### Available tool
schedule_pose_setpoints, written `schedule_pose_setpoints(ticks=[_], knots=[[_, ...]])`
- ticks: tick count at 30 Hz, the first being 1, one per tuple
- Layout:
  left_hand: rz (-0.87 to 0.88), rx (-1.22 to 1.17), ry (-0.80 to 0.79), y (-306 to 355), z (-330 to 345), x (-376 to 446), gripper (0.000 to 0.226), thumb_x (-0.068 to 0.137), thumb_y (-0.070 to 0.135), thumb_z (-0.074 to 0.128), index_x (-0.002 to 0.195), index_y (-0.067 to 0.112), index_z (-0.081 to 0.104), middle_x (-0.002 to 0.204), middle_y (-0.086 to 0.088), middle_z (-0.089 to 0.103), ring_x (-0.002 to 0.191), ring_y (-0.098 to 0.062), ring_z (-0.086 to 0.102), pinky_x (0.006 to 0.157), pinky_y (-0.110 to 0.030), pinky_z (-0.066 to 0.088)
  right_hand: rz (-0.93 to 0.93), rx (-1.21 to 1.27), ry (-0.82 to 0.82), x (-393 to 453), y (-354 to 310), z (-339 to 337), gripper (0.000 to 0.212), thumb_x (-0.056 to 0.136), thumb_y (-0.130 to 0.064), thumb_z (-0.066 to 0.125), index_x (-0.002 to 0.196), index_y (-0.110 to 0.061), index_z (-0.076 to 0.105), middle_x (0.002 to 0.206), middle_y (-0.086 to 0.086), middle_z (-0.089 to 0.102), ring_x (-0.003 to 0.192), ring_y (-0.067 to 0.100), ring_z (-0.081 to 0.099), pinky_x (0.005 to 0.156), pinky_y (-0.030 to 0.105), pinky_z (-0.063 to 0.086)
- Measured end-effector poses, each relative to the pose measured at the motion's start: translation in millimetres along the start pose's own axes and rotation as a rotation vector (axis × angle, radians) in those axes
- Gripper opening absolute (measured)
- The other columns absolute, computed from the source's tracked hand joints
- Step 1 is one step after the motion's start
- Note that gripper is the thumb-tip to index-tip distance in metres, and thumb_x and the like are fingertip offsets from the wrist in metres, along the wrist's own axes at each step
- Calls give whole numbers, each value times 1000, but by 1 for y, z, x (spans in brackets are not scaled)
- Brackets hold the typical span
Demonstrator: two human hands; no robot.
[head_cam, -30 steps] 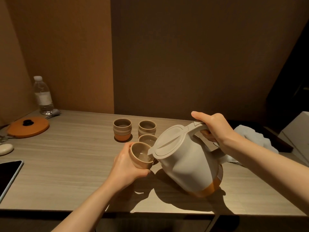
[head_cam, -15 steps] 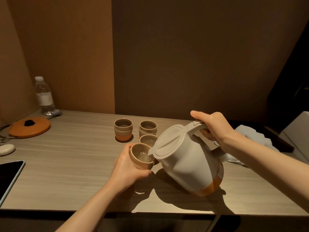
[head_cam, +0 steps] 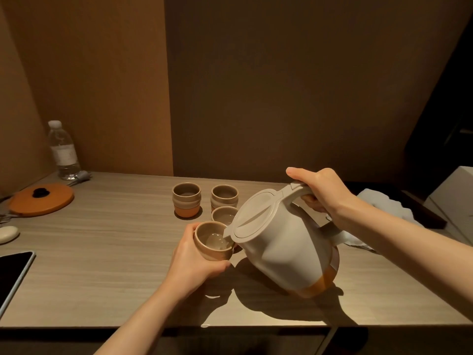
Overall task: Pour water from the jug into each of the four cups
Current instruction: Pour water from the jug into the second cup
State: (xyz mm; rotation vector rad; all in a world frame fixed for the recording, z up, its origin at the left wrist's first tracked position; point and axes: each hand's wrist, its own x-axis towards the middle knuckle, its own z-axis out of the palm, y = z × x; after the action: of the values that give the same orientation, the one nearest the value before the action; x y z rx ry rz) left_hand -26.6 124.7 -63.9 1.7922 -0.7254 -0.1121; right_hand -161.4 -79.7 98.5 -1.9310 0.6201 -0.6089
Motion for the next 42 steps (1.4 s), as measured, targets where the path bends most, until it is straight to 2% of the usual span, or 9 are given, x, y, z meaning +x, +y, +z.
schedule_pose_setpoints(ticks=[7,14,19,26,33,38,42], knots=[[-9,-9,3,0,0,0,92,38,36,91,117,37,43,108,20,56,101,4,53,73,-13,42,18,-21,24,0,-1,1,57,90,-41,63,42,-16,45,33,-7,38,27,4,35,44,21,31],[-11,-31,8,0,0,-1,92,39,33,92,117,37,44,109,19,57,102,2,53,74,-13,41,9,-27,1,-1,-3,1,54,91,-40,62,45,-15,50,32,-8,38,26,4,34,41,18,30],[-12,-50,10,0,-1,-2,91,39,32,92,117,35,45,110,17,58,103,-1,54,76,-14,43,1,-15,-18,-1,-3,2,66,92,-41,61,29,-22,54,32,-8,37,27,4,32,36,15,29],[-25,-72,15,0,-2,-2,90,38,34,91,115,39,44,110,18,57,103,0,54,75,-13,42,10,10,-15,1,0,2,57,88,-45,63,38,-20,50,35,-4,36,30,8,30,37,18,29],[-33,-78,28,0,-4,-2,89,34,40,88,112,40,44,108,18,58,102,1,55,77,-16,43,14,24,-28,1,6,2,63,86,-49,61,31,-21,46,35,-5,36,31,9,31,42,23,29],[-38,-103,57,0,-5,-2,87,35,39,89,110,41,45,107,19,59,100,3,55,72,-11,43,59,133,-19,-1,15,1,57,84,-50,63,36,-22,50,38,-3,38,34,9,31,40,21,28],[-23,-115,70,3,-7,0,85,39,32,91,110,42,45,106,19,59,96,14,52,73,-11,42,70,223,5,-5,25,1,49,84,-48,63,43,-21,55,41,-2,38,36,10,29,38,20,25]])
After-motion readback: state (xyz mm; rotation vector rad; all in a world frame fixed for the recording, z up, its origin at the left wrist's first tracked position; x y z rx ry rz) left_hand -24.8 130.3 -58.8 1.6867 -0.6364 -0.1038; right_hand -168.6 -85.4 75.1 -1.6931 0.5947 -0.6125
